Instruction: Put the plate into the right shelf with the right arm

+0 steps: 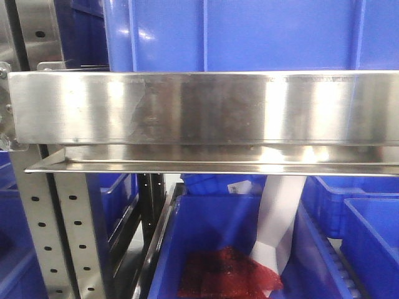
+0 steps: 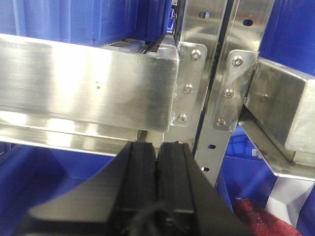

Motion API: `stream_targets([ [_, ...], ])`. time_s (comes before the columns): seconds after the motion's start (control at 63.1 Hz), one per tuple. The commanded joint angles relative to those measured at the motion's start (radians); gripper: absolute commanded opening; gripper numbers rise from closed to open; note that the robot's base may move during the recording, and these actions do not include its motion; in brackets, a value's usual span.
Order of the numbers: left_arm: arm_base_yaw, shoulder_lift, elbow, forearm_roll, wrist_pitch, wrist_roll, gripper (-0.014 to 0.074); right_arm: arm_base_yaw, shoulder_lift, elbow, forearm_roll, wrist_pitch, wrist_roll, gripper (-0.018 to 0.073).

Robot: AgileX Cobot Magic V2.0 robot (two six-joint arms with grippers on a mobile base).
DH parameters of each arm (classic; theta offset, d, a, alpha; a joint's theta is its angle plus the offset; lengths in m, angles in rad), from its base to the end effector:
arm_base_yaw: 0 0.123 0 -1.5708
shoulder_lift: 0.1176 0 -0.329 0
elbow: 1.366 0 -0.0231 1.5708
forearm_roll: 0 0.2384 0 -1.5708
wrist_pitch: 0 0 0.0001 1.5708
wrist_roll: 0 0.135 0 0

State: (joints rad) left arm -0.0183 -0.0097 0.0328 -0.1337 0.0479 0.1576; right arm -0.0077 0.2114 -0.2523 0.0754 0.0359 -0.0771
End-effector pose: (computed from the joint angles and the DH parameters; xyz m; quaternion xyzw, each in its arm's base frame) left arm 0.0443 -0.0017 0.1989 0.0171 0.7010 -0.0002 0.7130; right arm 0.0566 -0.0001 0.2950 0.0010 0.6737 -0.0026 0.7390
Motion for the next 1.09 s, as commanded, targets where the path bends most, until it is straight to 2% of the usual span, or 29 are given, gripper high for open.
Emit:
stream_targets([
  [0.0, -0.002, -0.01, 0.01, -0.008, -0.09, -0.007, -0.0128, -0.006, -0.055, 0.006, -0.007, -0.102, -0.01, 0.0052],
  [0.649, -0.002, -0.01, 0.01, -0.008, -0.09, -0.007, -0.0128, -0.006, -0.093, 0.056, -0.008, -0.103, -0.01, 0.0052],
  [0.744, -0.002, -0.01, 0.01, -0.008, -0.09, -0.007, -0.0128, -0.006, -0.093, 0.102, -0.012, -0.17, -0.001, 0.0052],
  [0.823, -0.002, -0.01, 0.01, -0.008, -0.09, -0.007, -0.0128, -0.002, -0.101, 0.152, -0.038, -0.215, 0.061, 0.0052],
  [1.077, -0.002, -0.01, 0.01, -0.008, -0.09, -0.007, -0.0128, -0.002, -0.229, 0.269, -0.05, -0.18, 0.094, 0.0052],
])
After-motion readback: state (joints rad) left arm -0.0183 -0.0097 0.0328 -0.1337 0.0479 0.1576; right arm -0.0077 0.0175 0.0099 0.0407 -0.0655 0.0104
